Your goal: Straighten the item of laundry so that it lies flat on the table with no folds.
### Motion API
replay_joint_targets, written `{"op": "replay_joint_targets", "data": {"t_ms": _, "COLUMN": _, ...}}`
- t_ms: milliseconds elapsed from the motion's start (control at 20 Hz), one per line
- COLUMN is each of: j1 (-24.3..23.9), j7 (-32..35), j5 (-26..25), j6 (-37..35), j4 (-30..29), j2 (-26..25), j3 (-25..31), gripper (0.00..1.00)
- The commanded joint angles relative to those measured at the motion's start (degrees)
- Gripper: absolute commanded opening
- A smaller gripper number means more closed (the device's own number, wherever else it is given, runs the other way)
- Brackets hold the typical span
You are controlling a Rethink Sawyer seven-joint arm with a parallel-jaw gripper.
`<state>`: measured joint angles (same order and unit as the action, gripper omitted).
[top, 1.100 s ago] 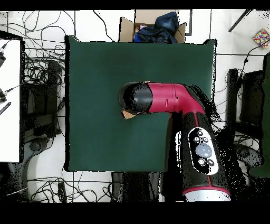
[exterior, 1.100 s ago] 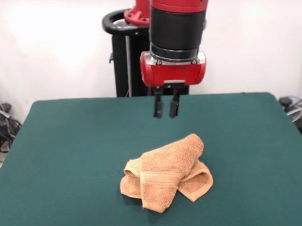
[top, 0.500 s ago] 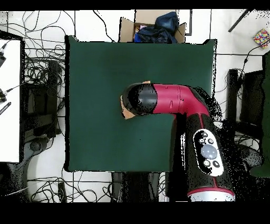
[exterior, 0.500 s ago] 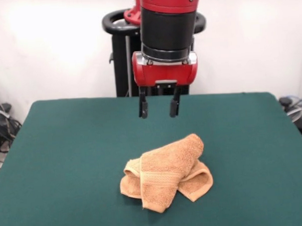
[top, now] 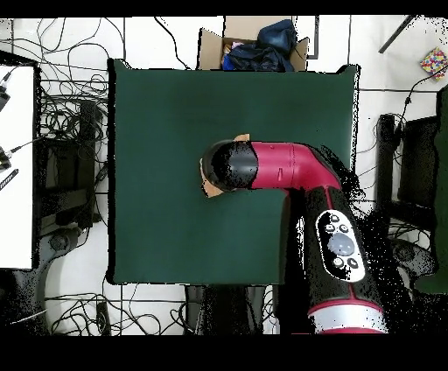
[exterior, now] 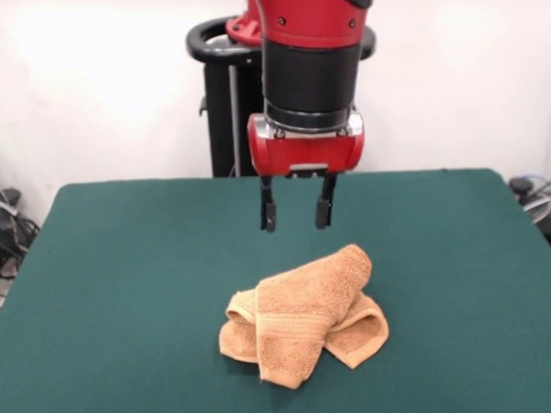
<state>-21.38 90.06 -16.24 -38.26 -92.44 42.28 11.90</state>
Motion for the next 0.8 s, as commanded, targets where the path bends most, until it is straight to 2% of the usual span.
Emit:
{"op": "replay_joint_targets", "data": {"t_ms": 50, "j1": 0.9, "j7": 2.8, "j5": -3.2, "j6": 8.1, "j4": -5.7, "j2": -4.6, "j3": 3.4, "gripper": 1.00}}
{"op": "replay_joint_targets", "data": {"t_ms": 500, "j1": 4.0, "j7": 3.1, "j5": -3.7, "j6": 6.0, "j4": -1.3, "j2": -9.6, "j3": 0.2, "gripper": 1.00}}
{"op": "replay_joint_targets", "data": {"t_ms": 800, "j1": 4.7, "j7": 2.5, "j5": -3.1, "j6": 3.8, "j4": 0.0, "j2": -10.0, "j3": -0.5, "gripper": 1.00}}
